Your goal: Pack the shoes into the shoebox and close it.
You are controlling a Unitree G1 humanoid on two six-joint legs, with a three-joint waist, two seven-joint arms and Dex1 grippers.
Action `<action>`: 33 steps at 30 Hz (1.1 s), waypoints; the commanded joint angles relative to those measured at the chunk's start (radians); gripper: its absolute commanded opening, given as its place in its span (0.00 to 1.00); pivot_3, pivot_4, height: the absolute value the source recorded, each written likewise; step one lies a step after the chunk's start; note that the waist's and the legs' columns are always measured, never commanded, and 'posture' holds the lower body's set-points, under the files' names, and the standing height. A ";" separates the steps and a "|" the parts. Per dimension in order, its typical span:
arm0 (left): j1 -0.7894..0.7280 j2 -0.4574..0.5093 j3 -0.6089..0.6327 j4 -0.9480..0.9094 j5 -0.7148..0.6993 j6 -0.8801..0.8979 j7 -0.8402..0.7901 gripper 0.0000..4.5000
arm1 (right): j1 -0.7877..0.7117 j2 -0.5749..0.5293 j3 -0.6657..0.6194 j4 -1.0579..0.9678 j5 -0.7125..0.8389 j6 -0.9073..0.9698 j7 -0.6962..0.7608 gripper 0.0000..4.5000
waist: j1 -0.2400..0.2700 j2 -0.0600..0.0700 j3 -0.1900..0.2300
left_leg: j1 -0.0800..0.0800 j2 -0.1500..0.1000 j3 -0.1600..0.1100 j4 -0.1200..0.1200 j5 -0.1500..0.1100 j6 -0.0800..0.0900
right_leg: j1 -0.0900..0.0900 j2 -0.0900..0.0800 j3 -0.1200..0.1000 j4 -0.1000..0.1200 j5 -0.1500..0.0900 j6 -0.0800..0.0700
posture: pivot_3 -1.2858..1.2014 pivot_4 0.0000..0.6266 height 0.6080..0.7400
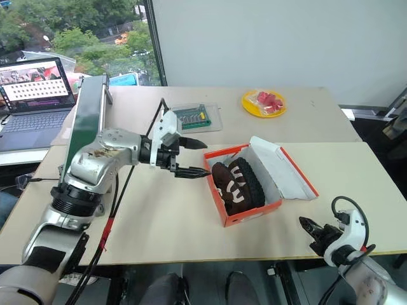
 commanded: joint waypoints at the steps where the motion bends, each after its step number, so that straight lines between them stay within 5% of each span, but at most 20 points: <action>1: -0.026 0.031 0.040 -0.054 -0.007 0.018 0.001 1.00 | -0.065 -0.008 0.038 0.159 -0.041 -0.159 -0.030 0.00 | 0.000 0.000 0.000 | 0.000 0.000 0.000 0.000 0.000 0.000 | 0.000 0.000 0.000 0.000 0.000 0.000 | 0.52 0.24 1.00; 8: -0.014 0.051 0.109 -0.096 -0.028 0.097 0.071 1.00 | -0.235 -0.045 0.027 0.505 -0.071 -0.414 -0.086 0.00 | -0.002 0.000 0.000 | 0.002 0.000 0.001 0.001 0.000 0.000 | 0.001 0.000 0.001 0.001 0.000 0.000 | 0.52 0.24 1.00; 15: 0.036 0.025 0.146 -0.152 -0.061 0.159 0.150 1.00 | -0.315 -0.091 -0.025 0.580 0.028 -0.477 -0.069 0.00 | 0.001 0.000 0.000 | 0.001 0.000 0.002 0.000 0.000 0.000 | 0.001 0.000 0.003 0.001 0.000 0.001 | 0.52 0.24 1.00; 21: 0.039 0.034 0.139 -0.132 -0.038 0.140 0.161 1.00 | -0.300 -0.090 -0.066 0.344 0.272 -0.365 0.009 0.00 | -0.003 0.002 0.001 | 0.003 0.000 0.003 0.000 0.000 0.000 | 0.000 0.000 0.005 0.002 0.000 0.001 | 0.52 0.24 1.00; 28: 0.037 0.026 0.130 -0.113 -0.022 0.119 0.175 1.00 | -0.254 -0.097 -0.048 -0.016 0.685 -0.094 -0.077 0.00 | 0.001 0.002 0.002 | 0.003 0.001 0.003 0.000 0.000 0.000 | 0.000 0.000 0.005 0.003 0.000 0.001 | 0.52 0.24 1.00; 33: 0.012 0.019 0.128 -0.060 0.014 0.071 0.194 1.00 | -0.202 -0.162 0.129 -0.177 0.744 0.022 -0.096 0.00 | 0.001 0.002 0.002 | 0.003 0.000 0.003 0.000 0.000 0.001 | 0.000 0.000 0.005 0.003 0.000 0.001 | 0.52 0.24 1.00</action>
